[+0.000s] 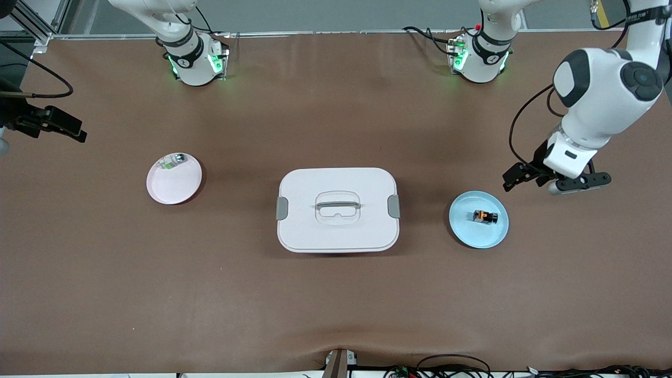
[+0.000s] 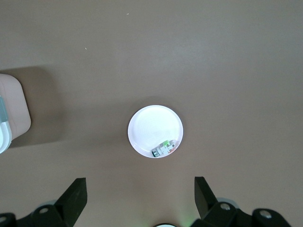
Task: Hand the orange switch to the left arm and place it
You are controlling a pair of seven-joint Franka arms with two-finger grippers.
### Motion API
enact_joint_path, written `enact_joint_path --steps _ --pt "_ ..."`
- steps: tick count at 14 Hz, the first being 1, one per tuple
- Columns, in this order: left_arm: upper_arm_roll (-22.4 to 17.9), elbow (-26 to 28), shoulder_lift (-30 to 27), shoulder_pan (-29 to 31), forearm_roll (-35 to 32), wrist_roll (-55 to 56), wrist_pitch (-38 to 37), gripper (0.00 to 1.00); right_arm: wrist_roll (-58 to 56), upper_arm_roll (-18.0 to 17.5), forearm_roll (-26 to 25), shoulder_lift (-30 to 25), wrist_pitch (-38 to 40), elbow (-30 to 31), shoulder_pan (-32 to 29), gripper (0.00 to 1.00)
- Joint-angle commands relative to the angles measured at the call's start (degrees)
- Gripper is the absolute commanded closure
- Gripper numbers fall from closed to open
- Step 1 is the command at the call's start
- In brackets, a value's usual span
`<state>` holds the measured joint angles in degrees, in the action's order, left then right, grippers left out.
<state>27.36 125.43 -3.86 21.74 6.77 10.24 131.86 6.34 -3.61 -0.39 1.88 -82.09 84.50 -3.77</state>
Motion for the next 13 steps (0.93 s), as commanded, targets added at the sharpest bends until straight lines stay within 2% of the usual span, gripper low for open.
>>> enact_joint_path --steps 1,6,13 --pt "0.2 0.3 -4.6 0.7 1.5 -2.3 -3.9 0.00 -0.5 -0.2 -0.8 0.5 0.9 -1.4 -0.2 0.00" --pt "0.0 -14.6 -1.7 2.6 -0.7 -2.4 -19.7 0.00 -0.5 -0.2 -0.8 0.5 0.9 -1.4 -0.3 0.00" --pt "-0.5 -18.8 -1.3 6.0 -0.6 -6.9 -23.1 0.00 -0.5 -0.1 -0.8 0.6 0.9 -1.3 -0.3 0.00"
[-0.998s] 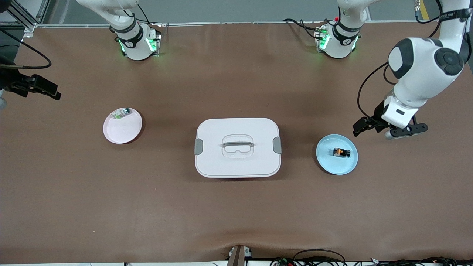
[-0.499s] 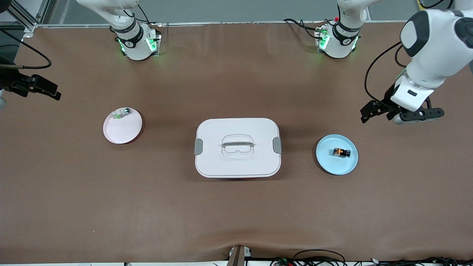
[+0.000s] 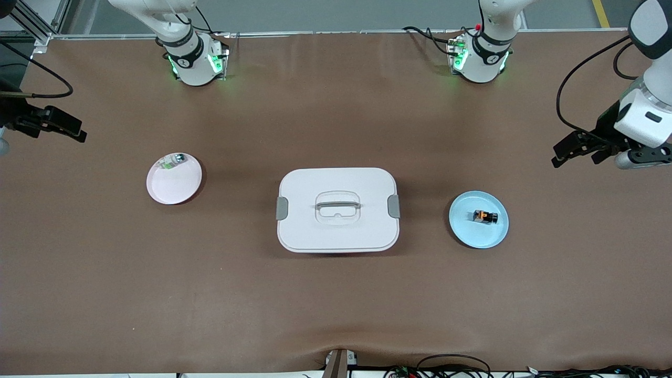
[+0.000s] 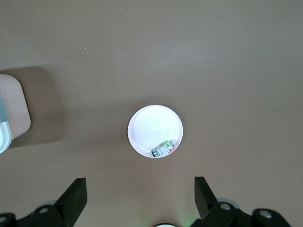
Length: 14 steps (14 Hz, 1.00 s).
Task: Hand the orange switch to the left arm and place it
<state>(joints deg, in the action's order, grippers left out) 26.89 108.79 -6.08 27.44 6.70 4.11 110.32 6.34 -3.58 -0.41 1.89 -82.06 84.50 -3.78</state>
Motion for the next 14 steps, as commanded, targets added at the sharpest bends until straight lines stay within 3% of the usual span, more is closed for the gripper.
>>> enact_joint_path --steps 1,10,11,14 --pt "-0.1 -2.5 1.2 0.7 -0.5 -0.8 -1.5 0.00 -0.5 -0.1 -0.8 0.6 0.8 -1.3 -0.4 0.00" --pt "-0.8 -3.0 2.0 0.0 -0.5 -0.7 -1.7 0.00 -0.4 0.0 0.1 0.5 0.6 -1.4 -0.4 0.00" --pt "-2.5 -3.0 2.0 -2.0 -0.5 -0.6 -1.7 0.00 -0.4 0.1 0.1 0.4 0.7 -1.4 -0.6 0.00" --pt "-12.8 -2.5 2.4 -12.6 -0.5 -0.3 -2.1 0.00 -0.4 0.1 3.3 0.3 0.2 -1.4 -2.1 0.00"
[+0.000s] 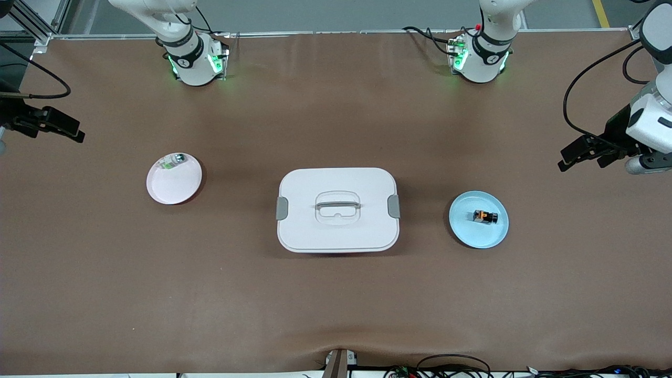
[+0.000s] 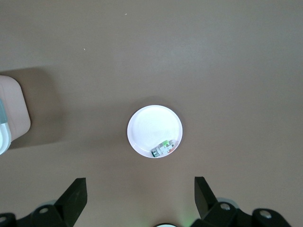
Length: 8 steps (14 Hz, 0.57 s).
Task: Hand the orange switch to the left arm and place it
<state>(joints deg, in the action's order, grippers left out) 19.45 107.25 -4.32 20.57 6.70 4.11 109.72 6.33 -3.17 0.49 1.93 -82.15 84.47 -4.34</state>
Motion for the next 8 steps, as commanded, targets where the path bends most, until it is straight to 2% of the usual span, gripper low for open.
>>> enact_joint_path --steps 1,5,8 --pt "-8.3 -1.0 0.8 -8.8 -0.6 -0.2 -1.6 0.00 -0.5 -0.3 4.2 0.3 0.2 -1.3 -2.8 0.00" --pt "-24.0 -1.0 0.9 -24.5 -0.7 -0.2 -2.1 0.00 -0.9 -0.6 4.4 0.4 0.3 -1.6 -2.6 0.00" --pt "-24.9 -1.2 0.9 -25.2 -0.8 -0.2 -2.1 0.00 -0.9 -0.8 3.7 0.4 -1.0 -1.1 -1.9 0.00"
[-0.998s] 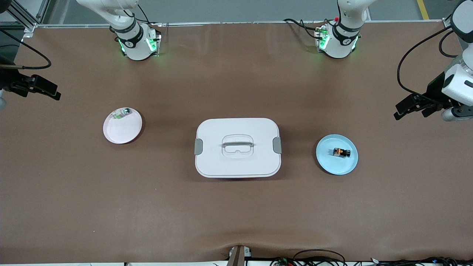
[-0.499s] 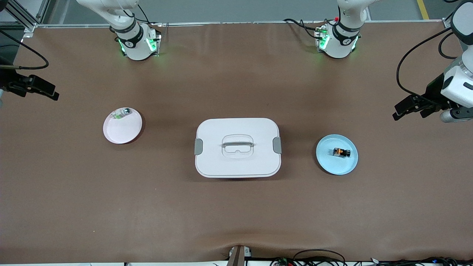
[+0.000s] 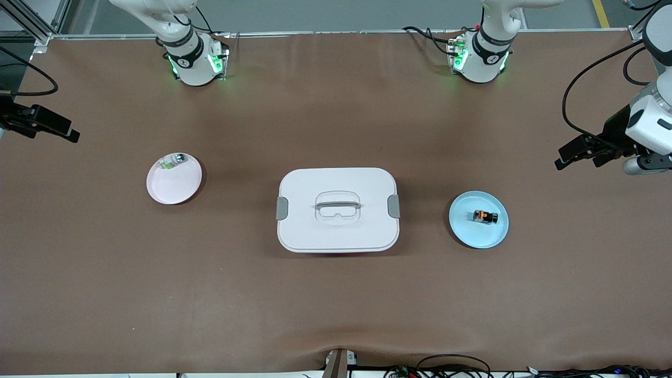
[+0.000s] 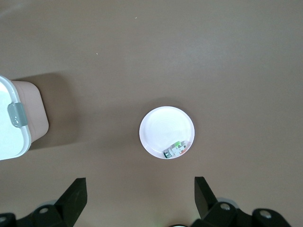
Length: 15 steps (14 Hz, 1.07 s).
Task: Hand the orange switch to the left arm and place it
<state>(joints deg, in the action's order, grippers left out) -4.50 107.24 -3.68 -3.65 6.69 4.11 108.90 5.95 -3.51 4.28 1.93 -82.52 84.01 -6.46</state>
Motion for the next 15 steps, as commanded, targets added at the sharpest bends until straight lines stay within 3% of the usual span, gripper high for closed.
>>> enact_joint_path --steps 1,4,9,15 --pt "-0.9 -1.3 0.3 -0.9 -1.6 -0.1 -1.2 0.00 -0.7 -0.4 0.0 0.4 -1.1 -0.5 0.5 0.00" --pt "-0.5 -2.3 0.0 -0.8 -2.2 0.4 -1.3 0.00 -1.9 -0.4 0.1 0.4 -1.2 -0.5 0.7 0.00" --pt "0.9 -8.9 0.3 -0.8 -3.9 0.5 -7.0 0.00 -4.2 -0.4 0.0 0.3 -1.6 -0.2 0.8 0.00" --pt "1.3 -11.1 -0.5 -0.9 -5.1 0.7 -12.1 0.00 -4.0 0.1 -0.2 -0.5 -2.2 0.5 0.1 0.00"
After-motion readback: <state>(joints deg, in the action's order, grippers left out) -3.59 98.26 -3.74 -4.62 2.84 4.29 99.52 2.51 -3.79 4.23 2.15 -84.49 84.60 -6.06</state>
